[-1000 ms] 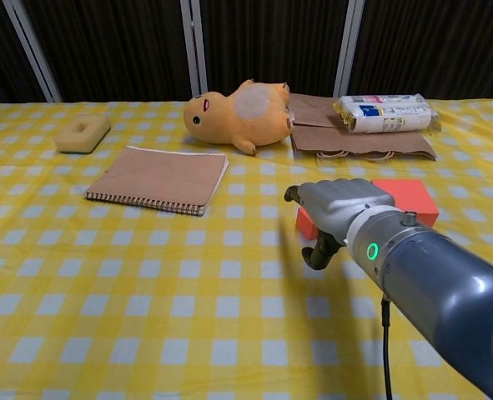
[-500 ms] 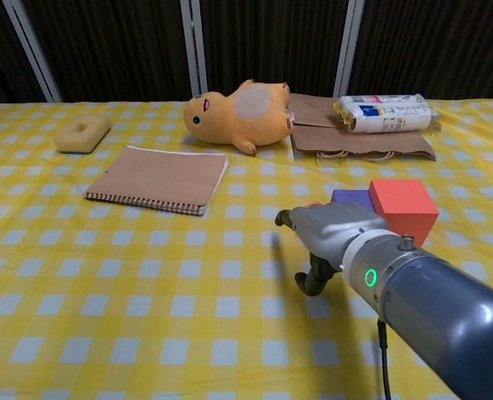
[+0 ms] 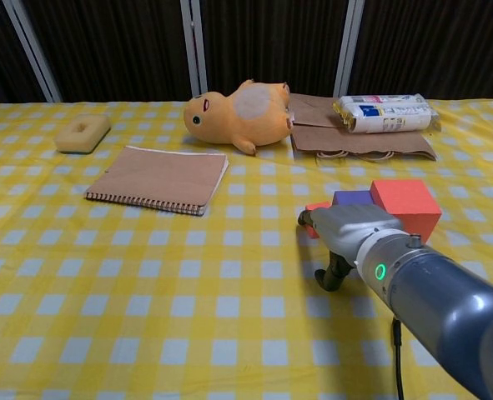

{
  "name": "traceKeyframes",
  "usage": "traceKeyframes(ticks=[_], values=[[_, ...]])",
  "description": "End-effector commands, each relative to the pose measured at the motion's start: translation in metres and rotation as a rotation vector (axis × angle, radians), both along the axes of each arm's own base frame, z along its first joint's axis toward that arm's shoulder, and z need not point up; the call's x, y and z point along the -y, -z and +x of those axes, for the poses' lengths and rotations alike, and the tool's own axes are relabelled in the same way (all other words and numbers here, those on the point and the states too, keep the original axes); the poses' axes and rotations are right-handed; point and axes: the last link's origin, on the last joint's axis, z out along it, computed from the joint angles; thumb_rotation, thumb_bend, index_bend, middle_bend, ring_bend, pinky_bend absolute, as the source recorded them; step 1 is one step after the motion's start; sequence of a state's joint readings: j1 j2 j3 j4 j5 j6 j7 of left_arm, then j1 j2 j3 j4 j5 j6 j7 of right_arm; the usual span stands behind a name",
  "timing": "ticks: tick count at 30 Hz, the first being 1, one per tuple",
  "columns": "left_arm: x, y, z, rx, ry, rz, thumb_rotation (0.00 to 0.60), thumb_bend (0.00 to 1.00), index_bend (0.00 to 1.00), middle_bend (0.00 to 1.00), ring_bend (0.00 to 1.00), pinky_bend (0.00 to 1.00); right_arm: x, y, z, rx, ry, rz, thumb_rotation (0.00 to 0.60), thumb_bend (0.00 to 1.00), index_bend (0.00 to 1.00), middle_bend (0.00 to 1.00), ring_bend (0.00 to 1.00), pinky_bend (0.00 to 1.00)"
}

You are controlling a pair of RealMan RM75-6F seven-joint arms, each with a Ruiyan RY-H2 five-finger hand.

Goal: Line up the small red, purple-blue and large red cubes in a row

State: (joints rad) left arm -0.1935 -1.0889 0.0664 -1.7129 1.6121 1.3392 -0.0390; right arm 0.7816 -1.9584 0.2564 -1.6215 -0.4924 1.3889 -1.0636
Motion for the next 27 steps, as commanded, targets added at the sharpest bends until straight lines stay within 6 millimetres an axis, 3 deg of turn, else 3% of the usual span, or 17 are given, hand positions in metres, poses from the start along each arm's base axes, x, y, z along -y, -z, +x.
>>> traceKeyframes(ticks=[1,27], values=[[0.000,0.000,0.000,0.000,0.000,0.001,0.600,0.00,0.00,0.00,0.00,0.00,0.001,0.000,-0.001,-0.005,0.006,-0.006,0.600,0.52,0.12,1.00,1.00,1.00],[0.000,0.000,0.000,-0.001,-0.002,0.000,0.600,0.00,0.00,0.00,0.00,0.00,0.009,-0.008,-0.012,-0.052,0.047,-0.041,0.600,0.52,0.12,1.00,1.00,1.00]])
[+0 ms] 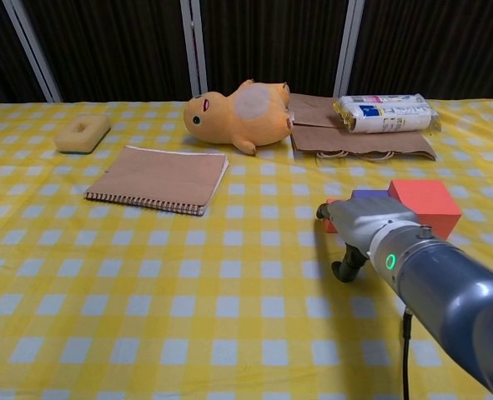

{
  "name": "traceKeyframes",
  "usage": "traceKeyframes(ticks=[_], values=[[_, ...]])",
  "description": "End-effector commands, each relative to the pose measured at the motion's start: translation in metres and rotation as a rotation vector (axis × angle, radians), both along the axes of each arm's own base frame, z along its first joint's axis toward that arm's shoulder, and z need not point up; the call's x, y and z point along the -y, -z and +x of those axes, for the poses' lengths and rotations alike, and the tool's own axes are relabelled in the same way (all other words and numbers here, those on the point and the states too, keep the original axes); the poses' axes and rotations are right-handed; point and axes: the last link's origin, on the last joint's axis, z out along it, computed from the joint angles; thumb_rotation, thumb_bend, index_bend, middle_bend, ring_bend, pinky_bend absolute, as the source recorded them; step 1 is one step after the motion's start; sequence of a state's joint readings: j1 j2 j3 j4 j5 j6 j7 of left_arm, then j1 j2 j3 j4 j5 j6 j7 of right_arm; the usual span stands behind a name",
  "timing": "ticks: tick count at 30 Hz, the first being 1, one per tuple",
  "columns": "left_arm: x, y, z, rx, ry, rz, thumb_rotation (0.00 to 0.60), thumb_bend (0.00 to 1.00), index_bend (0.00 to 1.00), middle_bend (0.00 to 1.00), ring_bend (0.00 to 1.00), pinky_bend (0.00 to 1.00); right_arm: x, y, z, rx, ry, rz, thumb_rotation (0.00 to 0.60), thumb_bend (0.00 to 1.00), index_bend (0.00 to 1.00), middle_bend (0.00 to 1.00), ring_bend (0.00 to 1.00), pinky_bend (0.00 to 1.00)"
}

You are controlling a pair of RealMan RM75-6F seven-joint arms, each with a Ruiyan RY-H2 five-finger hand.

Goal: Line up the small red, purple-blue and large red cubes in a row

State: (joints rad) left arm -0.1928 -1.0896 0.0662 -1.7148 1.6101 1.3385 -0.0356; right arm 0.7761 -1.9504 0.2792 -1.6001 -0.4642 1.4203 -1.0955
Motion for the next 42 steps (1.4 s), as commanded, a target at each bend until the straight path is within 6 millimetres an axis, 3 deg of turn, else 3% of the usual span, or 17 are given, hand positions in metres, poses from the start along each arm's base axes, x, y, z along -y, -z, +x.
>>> traceKeyframes(ticks=[1,9,14,18,22,28,31,33,35,38,42], values=[[0.000,0.000,0.000,0.000,-0.001,0.000,0.600,0.00,0.00,0.00,0.00,0.00,0.001,-0.001,-0.001,-0.003,0.003,-0.001,0.600,0.52,0.12,1.00,1.00,1.00],[0.000,0.000,0.000,0.001,0.001,0.002,0.600,0.00,0.00,0.00,0.00,0.00,-0.004,-0.003,0.007,0.035,-0.023,0.008,0.600,0.52,0.12,1.00,1.00,1.00],[0.000,0.000,0.000,0.001,0.005,0.005,0.600,0.00,0.00,0.00,0.00,0.00,-0.012,-0.011,0.024,0.087,-0.083,0.005,0.600,0.52,0.12,1.00,1.00,1.00],[0.000,-0.001,0.000,0.001,0.008,0.010,0.600,0.00,0.00,0.00,0.00,0.00,-0.017,-0.025,0.032,0.123,-0.135,-0.021,0.600,0.52,0.11,1.00,1.00,0.99],[0.000,-0.002,0.000,0.002,0.010,0.017,0.600,0.00,0.00,0.00,0.00,0.00,-0.022,-0.053,0.027,0.153,-0.200,-0.083,0.600,0.52,0.10,0.92,0.93,0.90],[0.001,-0.003,0.001,0.009,0.027,0.041,0.600,0.00,0.00,0.00,0.00,0.00,-0.041,-0.112,-0.010,0.183,-0.273,-0.175,0.600,0.52,0.09,0.64,0.65,0.63],[0.002,-0.004,0.002,0.014,0.045,0.065,0.600,0.00,0.00,0.00,0.00,0.00,-0.057,-0.143,-0.037,0.202,-0.300,-0.216,0.600,0.52,0.04,0.45,0.44,0.49],[0.002,-0.005,0.002,0.011,0.058,0.077,0.600,0.00,0.00,0.00,0.00,0.00,-0.069,-0.158,-0.054,0.198,-0.311,-0.229,0.600,0.50,0.00,0.27,0.23,0.33],[0.003,-0.004,0.002,-0.001,0.072,0.088,0.600,0.00,0.00,0.00,0.00,0.00,-0.085,-0.174,-0.079,0.160,-0.303,-0.219,0.600,0.46,0.00,0.14,0.10,0.22],[0.005,-0.005,0.002,-0.023,0.091,0.107,0.600,0.00,0.00,0.00,0.00,0.00,-0.106,-0.193,-0.112,0.099,-0.267,-0.208,0.600,0.44,0.00,0.03,0.01,0.15],[0.005,-0.005,0.002,-0.052,0.107,0.143,0.600,0.00,0.00,0.00,0.00,0.00,-0.135,-0.214,-0.146,0.081,-0.220,-0.222,0.600,0.43,0.00,0.00,0.00,0.13]])
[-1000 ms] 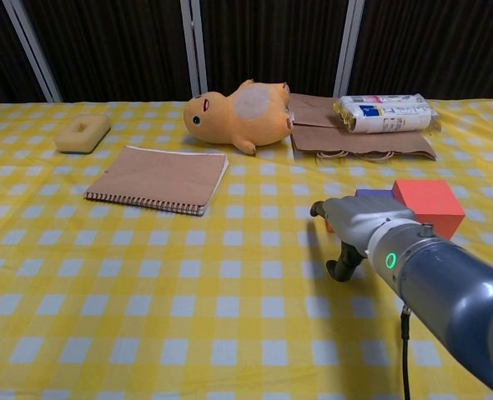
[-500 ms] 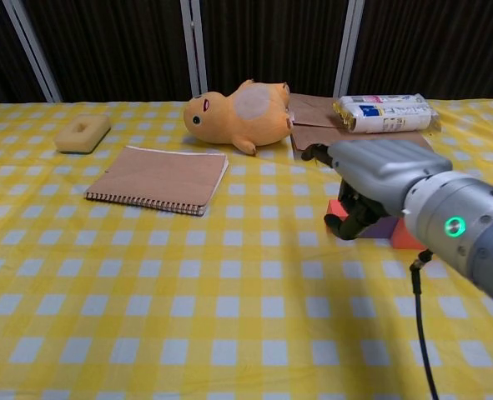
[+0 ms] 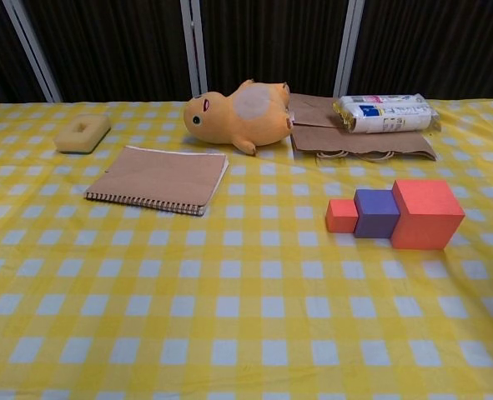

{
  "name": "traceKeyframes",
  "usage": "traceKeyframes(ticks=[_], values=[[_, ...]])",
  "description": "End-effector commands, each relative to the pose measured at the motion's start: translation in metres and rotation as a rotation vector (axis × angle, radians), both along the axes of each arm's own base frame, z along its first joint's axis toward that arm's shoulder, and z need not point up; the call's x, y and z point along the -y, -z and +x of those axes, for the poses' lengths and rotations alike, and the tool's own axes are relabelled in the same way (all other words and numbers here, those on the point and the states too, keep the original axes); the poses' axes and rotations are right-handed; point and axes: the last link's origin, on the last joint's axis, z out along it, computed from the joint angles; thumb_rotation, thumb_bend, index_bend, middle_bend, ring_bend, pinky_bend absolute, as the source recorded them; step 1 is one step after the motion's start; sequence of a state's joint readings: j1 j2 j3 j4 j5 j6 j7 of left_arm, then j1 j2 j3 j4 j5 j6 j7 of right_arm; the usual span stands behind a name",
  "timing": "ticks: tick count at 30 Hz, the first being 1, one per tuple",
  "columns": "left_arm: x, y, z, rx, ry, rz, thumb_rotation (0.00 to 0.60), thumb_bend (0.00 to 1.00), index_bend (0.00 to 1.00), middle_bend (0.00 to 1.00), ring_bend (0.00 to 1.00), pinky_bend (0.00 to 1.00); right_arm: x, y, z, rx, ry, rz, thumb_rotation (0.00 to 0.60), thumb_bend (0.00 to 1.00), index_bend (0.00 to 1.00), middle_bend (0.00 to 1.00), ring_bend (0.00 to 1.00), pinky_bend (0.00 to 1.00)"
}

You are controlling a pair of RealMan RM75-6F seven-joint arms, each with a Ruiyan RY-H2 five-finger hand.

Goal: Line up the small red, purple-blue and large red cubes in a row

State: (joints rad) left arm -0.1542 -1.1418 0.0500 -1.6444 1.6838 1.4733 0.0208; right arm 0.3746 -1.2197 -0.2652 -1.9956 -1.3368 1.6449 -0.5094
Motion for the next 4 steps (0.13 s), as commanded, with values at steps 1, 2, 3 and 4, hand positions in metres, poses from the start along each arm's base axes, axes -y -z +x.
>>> traceKeyframes(ticks=[1,2,3,4], values=[[0.001,0.000,0.000,-0.015,0.008,0.027,0.600,0.00,0.00,0.00,0.00,0.00,-0.034,-0.025,-0.036,-0.023,0.047,-0.016,0.600,0.43,0.00,0.00,0.00,0.12],[0.001,0.000,0.000,-0.020,0.012,0.037,0.600,0.00,0.00,0.00,0.00,0.00,-0.038,-0.031,-0.040,-0.023,0.052,-0.026,0.600,0.43,0.00,0.00,0.00,0.11],[0.001,0.001,0.000,-0.025,0.015,0.045,0.600,0.00,0.00,0.00,0.00,0.00,-0.041,-0.035,-0.044,-0.019,0.050,-0.037,0.600,0.43,0.00,0.00,0.00,0.11],[0.001,0.001,0.000,-0.032,0.017,0.051,0.600,0.00,0.00,0.00,0.00,0.00,-0.044,-0.039,-0.047,-0.017,0.050,-0.052,0.600,0.43,0.00,0.00,0.00,0.10]])
